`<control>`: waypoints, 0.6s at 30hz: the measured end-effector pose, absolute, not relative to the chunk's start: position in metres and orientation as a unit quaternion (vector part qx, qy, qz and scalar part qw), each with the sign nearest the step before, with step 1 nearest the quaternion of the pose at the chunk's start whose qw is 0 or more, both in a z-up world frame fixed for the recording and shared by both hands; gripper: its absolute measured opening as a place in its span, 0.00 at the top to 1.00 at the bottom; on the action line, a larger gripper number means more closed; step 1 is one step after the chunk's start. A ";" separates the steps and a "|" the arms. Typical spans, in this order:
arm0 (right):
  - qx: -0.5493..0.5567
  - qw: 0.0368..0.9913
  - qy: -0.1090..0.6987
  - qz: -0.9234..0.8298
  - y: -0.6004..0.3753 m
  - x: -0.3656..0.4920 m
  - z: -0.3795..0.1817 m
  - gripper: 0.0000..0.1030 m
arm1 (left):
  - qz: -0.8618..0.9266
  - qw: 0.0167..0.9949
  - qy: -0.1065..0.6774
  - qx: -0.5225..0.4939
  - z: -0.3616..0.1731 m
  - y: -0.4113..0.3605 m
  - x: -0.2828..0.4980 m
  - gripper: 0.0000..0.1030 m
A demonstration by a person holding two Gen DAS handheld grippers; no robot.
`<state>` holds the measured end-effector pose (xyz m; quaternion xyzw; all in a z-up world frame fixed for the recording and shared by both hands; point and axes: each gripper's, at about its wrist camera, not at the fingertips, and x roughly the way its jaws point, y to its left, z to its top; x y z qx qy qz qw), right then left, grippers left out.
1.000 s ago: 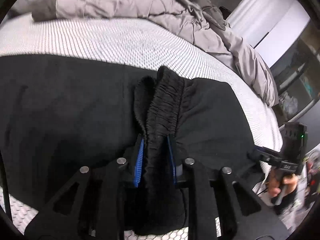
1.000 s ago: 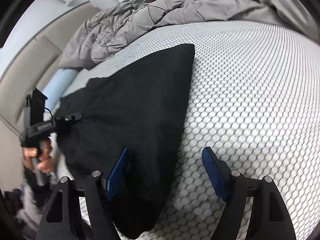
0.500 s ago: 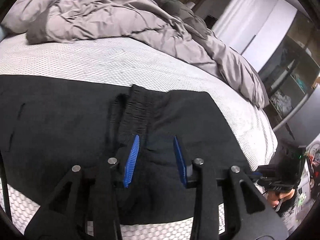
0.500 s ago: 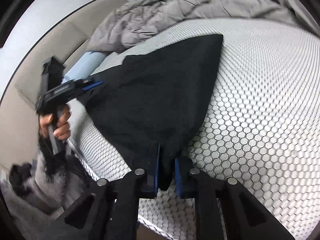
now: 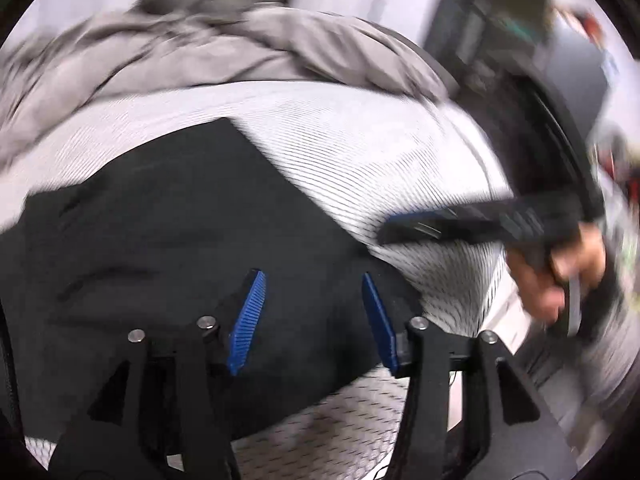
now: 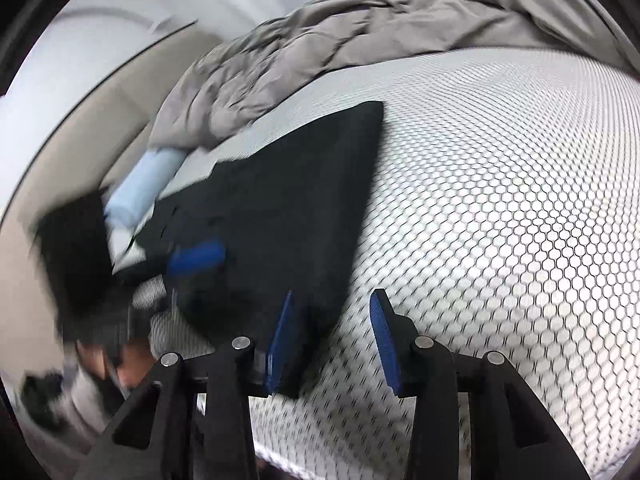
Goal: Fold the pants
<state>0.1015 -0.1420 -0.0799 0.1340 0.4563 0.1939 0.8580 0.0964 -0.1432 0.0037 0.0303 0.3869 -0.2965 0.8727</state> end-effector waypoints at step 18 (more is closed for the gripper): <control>0.161 0.836 0.493 0.181 -0.129 0.302 -0.110 0.76 | -0.316 0.839 0.436 0.072 -0.037 -0.159 0.092 0.46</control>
